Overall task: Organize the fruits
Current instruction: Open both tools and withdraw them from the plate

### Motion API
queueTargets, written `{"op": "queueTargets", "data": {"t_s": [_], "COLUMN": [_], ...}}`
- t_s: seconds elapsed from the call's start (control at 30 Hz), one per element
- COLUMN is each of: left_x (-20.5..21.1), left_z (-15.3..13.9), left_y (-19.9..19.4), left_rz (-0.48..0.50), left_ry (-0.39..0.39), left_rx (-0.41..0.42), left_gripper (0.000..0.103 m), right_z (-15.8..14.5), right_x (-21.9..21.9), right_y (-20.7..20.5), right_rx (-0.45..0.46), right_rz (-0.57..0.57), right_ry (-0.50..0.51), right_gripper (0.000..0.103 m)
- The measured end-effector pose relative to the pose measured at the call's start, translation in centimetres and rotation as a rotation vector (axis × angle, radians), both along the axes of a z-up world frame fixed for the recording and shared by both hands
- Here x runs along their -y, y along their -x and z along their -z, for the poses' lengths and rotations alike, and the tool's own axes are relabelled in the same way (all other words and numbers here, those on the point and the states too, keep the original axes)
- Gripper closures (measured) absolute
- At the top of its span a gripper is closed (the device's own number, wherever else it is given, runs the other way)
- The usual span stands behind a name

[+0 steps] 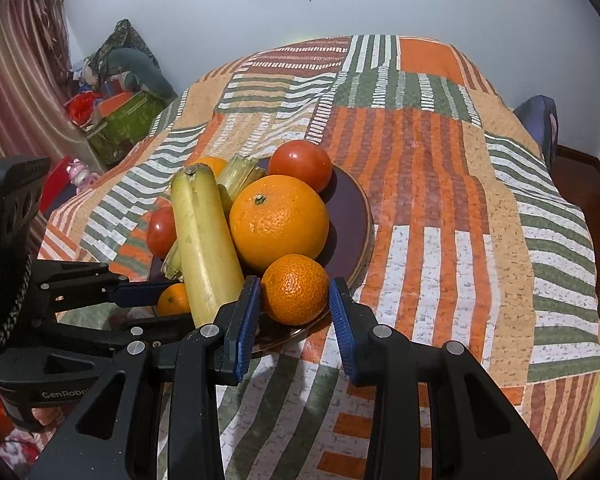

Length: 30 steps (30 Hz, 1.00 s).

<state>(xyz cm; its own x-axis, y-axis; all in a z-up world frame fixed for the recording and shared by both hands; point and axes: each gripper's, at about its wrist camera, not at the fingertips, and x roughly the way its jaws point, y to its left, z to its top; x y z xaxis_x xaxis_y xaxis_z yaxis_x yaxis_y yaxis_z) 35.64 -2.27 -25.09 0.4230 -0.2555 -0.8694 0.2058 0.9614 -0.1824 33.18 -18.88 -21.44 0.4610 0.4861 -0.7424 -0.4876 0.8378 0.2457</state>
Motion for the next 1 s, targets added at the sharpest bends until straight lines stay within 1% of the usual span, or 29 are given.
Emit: {"op": "queueTargets", "data": {"t_s": [0.17, 0.23, 0.3, 0.37, 0.5, 0.77, 0.93, 1.0], "left_x": [0.0, 0.1, 0.1, 0.0, -0.1, -1.5, -3.7, -4.4], "left_z": [-0.1, -0.3, -0.5, -0.9, -2.0, -5.1, -6.9, -7.1], "left_y": [0.0, 0.2, 0.5, 1.0, 1.8, 3.8, 5.3, 5.7], "left_rz": [-0.007, -0.008, -0.005, -0.006, -0.007, -0.045, -0.091, -0.103], "left_ry": [-0.003, -0.013, -0.014, -0.013, -0.014, -0.036, -0.060, -0.066], "left_rx": [-0.006, -0.003, 0.001, 0.017, 0.040, 0.107, 0.142, 0.146], "left_gripper": [0.068, 0.067, 0.059, 0.053, 0.053, 0.053, 0.053, 0.052], "right_z": [0.1, 0.1, 0.2, 0.0, -0.9, -3.3, -3.9, -3.9], "right_x": [0.0, 0.1, 0.1, 0.2, 0.5, 0.6, 0.2, -0.1], "right_y": [-0.2, -0.3, -0.3, -0.1, 0.5, 2.5, 3.6, 4.1], "right_rx": [-0.014, -0.025, -0.034, -0.036, -0.017, 0.026, 0.025, 0.025], "right_rz": [0.008, 0.017, 0.027, 0.028, 0.029, 0.029, 0.026, 0.023], "right_ry": [-0.001, -0.006, -0.005, -0.002, -0.009, -0.001, 0.006, 0.015], "right_gripper": [0.070, 0.066, 0.065, 0.065, 0.057, 0.056, 0.056, 0.056]}}
